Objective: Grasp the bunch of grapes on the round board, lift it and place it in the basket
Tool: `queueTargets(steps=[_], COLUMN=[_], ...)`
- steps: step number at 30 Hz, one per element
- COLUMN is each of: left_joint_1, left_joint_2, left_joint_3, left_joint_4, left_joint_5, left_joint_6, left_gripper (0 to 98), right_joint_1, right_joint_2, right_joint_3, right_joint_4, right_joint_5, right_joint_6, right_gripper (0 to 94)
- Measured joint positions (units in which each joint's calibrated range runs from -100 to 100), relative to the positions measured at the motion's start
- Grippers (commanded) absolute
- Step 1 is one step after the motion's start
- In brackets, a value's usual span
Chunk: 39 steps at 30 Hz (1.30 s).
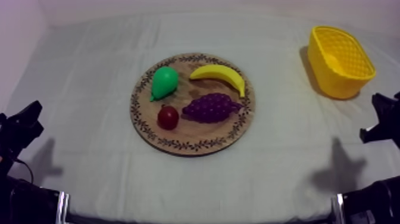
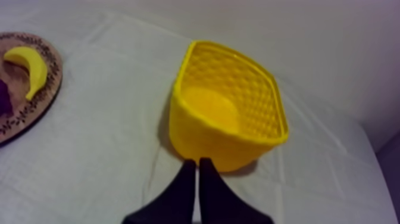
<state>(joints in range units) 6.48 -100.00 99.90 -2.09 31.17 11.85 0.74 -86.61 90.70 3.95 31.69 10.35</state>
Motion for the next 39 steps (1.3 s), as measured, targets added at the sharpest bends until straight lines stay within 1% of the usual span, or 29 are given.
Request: queueTargets(steps=[3, 7, 10, 15, 17, 20, 24, 28, 30, 31, 36, 39], left_joint_1=[0.0, 0.0, 0.0, 0.0, 0.0, 0.0, 0.0, 0.0, 0.0, 0.0, 0.0, 0.0], left_joint_2=[0.0, 0.0, 0.0, 0.0, 0.0, 0.0, 0.0, 0.0, 0.0, 0.0, 0.0, 0.0], left_joint_3=[0.0, 0.0, 0.0, 0.0, 0.0, 0.0, 0.0, 0.0, 0.0, 0.0, 0.0, 0.0], left_joint_4=[0.0, 0.0, 0.0, 0.0, 0.0, 0.0, 0.0, 0.0, 0.0, 0.0, 0.0, 0.0], left_joint_5=[0.0, 0.0, 0.0, 0.0, 0.0, 0.0, 0.0, 0.0, 0.0, 0.0, 0.0, 0.0], left_joint_6=[0.0, 0.0, 0.0, 0.0, 0.0, 0.0, 0.0, 0.0, 0.0, 0.0, 0.0, 0.0], left_gripper=[0.1, 0.1, 0.1, 0.1, 0.1, 0.1, 0.1, 0.1, 0.1, 0.1, 0.1, 0.1], right_joint_1=[-1.95, -4.76, -7.64, -12.51, -14.06, -16.12, -18.08, -18.75, -18.86, -18.86, -19.25, -20.11], right_joint_2=[4.6, 11.19, 16.49, 24.91, 28.56, 33.46, 39.69, 45.76, 48.42, 49.93, 56.68, 60.65], right_joint_3=[-5.58, -14.24, -21.02, -32.8, -37.13, -43.89, -51.23, -57.95, -61.12, -62.88, -70.83, -74.98], right_joint_4=[0.83, 1.57, 2.22, 2.32, 2.1, 0.57, -1.59, -3.57, -3.95, -4.64, -6.84, -8.02], right_joint_5=[1.09, 4.09, 6.62, 12.42, 14.48, 16.89, 19.4, 22.55, 23.66, 24.37, 29.45, 34.22], right_joint_6=[-0.15, -0.01, -0.82, -2.85, -2.98, -2.16, 0.78, 3.07, 3.82, 4.09, 5.7, 6.84], right_gripper=[0.6, 0.6, 0.6, 0.6, 0.6, 0.7, 0.7, 0.7, 0.7, 0.7, 0.8, 0.8])
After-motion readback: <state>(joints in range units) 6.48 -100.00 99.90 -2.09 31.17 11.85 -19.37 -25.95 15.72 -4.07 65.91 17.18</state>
